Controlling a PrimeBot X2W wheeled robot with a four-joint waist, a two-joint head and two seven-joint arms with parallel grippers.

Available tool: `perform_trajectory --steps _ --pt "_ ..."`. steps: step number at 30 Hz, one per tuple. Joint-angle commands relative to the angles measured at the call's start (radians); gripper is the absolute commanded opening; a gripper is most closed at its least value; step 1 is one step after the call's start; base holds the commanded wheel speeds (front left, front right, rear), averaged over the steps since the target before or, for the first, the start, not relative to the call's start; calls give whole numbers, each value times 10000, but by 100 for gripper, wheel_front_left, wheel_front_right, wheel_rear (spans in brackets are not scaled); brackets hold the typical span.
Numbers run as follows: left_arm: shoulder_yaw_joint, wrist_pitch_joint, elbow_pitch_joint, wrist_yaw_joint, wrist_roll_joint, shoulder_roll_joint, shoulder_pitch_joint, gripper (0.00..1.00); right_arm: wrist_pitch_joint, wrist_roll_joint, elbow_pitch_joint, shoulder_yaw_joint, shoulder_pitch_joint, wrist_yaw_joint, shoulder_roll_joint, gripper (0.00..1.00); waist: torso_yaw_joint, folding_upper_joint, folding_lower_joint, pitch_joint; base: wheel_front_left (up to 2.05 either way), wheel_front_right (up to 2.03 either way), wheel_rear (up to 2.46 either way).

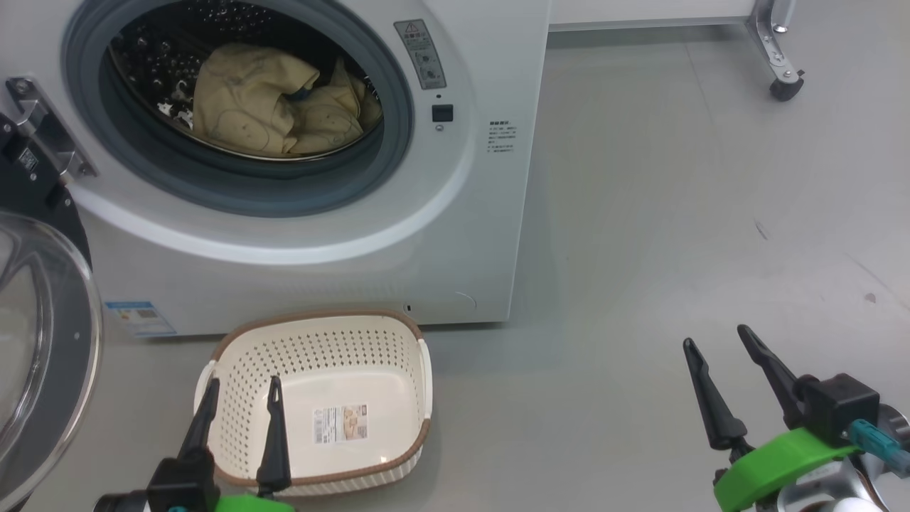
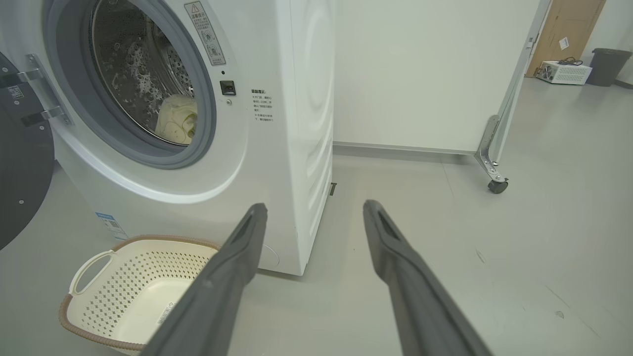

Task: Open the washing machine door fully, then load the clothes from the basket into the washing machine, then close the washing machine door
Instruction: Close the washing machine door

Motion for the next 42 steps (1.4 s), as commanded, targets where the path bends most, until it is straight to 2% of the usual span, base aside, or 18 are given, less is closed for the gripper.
perform_trajectory --steps 1,15,42 --pt "392 -68 -316 745 127 128 -417 100 -13 18 -388 173 -296 -29 -118 100 3 0 -2 2 -181 181 0" --pt "390 -58 -279 664 49 190 -384 100 -24 38 -331 135 -254 -29 -118 100 35 0 -2 -125 -149 149 0" --pt "299 -52 -271 767 14 237 -253 100 50 33 -356 76 -44 -29 -118 100 85 0 -2 -410 -5 5 0"
